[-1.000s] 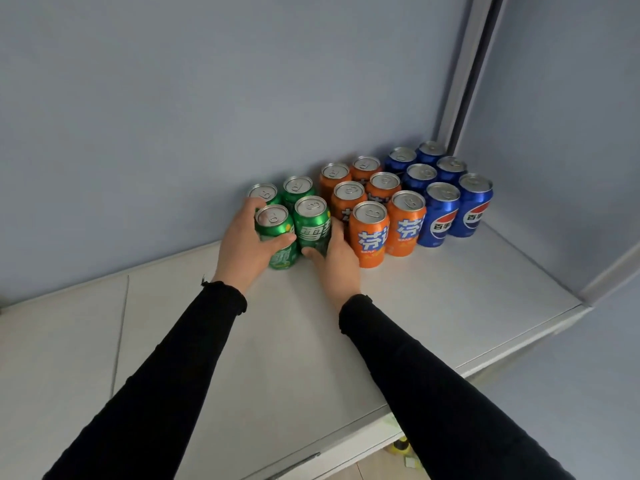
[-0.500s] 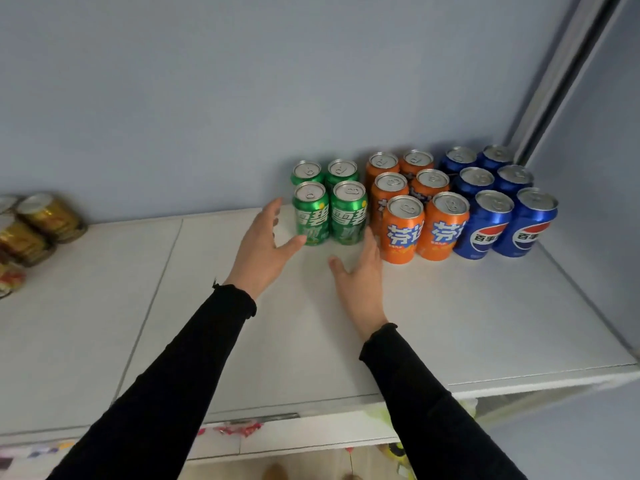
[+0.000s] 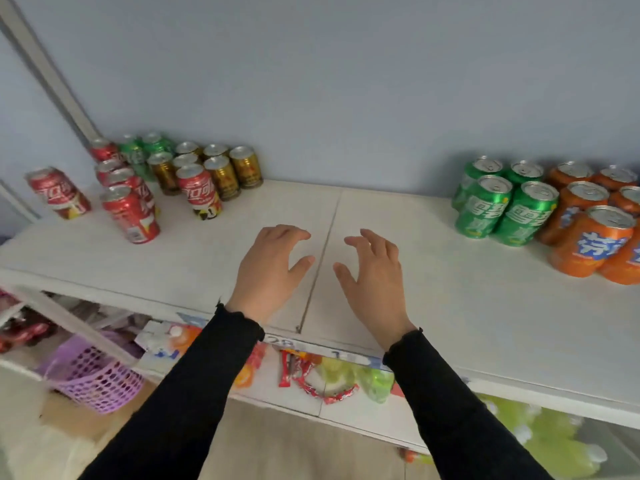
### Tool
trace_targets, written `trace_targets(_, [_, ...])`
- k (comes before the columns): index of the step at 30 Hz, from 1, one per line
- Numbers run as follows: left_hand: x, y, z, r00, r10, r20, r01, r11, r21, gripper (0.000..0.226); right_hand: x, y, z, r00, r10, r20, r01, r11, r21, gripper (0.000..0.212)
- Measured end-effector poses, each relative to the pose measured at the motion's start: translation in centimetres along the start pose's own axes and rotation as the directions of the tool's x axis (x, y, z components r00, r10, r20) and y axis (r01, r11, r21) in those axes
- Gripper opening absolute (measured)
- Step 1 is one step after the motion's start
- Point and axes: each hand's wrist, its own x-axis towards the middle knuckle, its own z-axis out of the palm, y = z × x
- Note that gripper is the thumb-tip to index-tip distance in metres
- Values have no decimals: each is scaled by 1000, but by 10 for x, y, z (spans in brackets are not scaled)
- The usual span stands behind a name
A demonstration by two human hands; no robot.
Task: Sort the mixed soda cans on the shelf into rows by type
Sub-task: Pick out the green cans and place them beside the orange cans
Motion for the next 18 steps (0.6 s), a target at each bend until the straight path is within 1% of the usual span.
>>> trace_targets(5, [-43, -90, -62, 999, -36, -9, 37, 999, 35, 33, -6, -84, 60, 998, -53, 37, 53, 999, 13, 39])
trace_targets(10, [-65, -156, -116, 998, -56, -30, 56, 998, -7, 34, -5, -150, 102, 993, -105, 56, 102, 993, 63, 36])
trace_targets(14, [-58, -200, -144, 996, -40, -76, 40, 999, -3, 36, 13, -190, 125, 984, -163, 74, 158, 985, 73, 36])
trace_targets(18, [-33, -243, -173, 993, -34, -115, 37, 999, 19, 36, 51, -223, 143, 974, -215, 74, 209, 974, 90, 36])
